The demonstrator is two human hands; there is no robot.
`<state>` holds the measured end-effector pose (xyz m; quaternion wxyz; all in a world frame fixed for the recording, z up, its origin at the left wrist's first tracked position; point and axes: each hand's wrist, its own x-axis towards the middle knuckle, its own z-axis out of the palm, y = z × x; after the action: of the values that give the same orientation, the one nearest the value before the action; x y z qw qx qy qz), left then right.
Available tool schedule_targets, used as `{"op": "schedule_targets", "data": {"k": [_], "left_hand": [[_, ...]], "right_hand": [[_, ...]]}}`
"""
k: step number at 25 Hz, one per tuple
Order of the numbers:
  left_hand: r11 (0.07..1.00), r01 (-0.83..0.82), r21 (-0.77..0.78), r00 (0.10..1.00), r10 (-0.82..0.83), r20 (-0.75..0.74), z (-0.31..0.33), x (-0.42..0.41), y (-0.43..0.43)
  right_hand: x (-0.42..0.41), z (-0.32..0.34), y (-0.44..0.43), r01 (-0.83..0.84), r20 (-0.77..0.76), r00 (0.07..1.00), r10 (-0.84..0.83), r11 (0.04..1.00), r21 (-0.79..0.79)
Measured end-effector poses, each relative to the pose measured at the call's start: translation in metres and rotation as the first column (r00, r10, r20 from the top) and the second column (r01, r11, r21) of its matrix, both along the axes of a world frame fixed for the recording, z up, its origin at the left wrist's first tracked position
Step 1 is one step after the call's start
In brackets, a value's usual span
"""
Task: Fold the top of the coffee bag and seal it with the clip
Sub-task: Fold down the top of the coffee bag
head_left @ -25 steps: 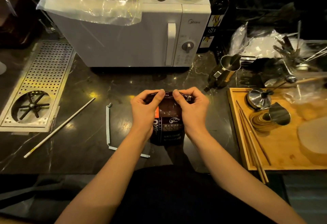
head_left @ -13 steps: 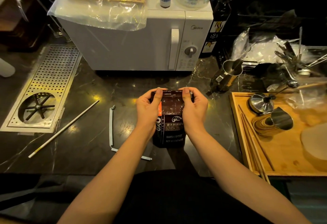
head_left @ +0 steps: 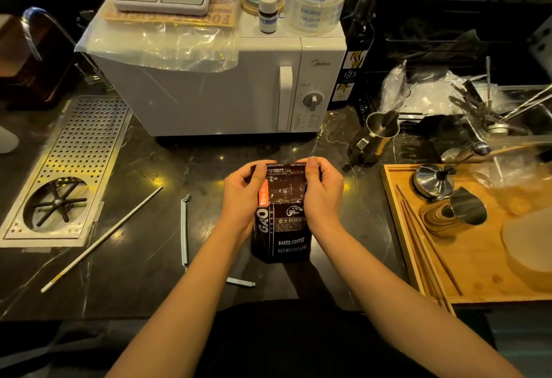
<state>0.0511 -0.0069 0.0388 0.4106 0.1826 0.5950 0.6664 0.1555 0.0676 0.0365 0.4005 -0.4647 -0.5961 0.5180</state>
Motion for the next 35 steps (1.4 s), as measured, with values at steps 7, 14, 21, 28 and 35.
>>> {"op": "schedule_targets", "data": {"k": [7,14,21,28,35], "left_hand": [[0.985,0.122,-0.121,0.835,-0.167,-0.524,0.021,-0.012,-0.013],[0.993,0.102,-0.059,0.664,-0.112,-0.739,0.023,-0.009,-0.009],[0.989,0.136,-0.059,0.628,-0.132,-0.767,0.028,-0.009,-0.014],[0.985,0.156,-0.08,0.593,-0.158,-0.79,0.03,-0.007,-0.015],[0.986,0.136,-0.099,0.649,-0.165,-0.743,0.024,-0.019,-0.024]], "right_hand": [[0.019,-0.001,-0.006,-0.134,0.006,0.991,0.134,0.989,0.06],[0.03,0.021,0.015,-0.419,0.198,0.902,0.383,0.887,0.195],[0.031,0.031,0.019,-0.538,0.322,0.831,0.454,0.803,0.257],[0.026,0.023,0.012,-0.492,0.401,0.845,0.354,0.809,0.322],[0.027,0.023,0.011,-0.463,0.436,0.847,0.305,0.827,0.319]]}}
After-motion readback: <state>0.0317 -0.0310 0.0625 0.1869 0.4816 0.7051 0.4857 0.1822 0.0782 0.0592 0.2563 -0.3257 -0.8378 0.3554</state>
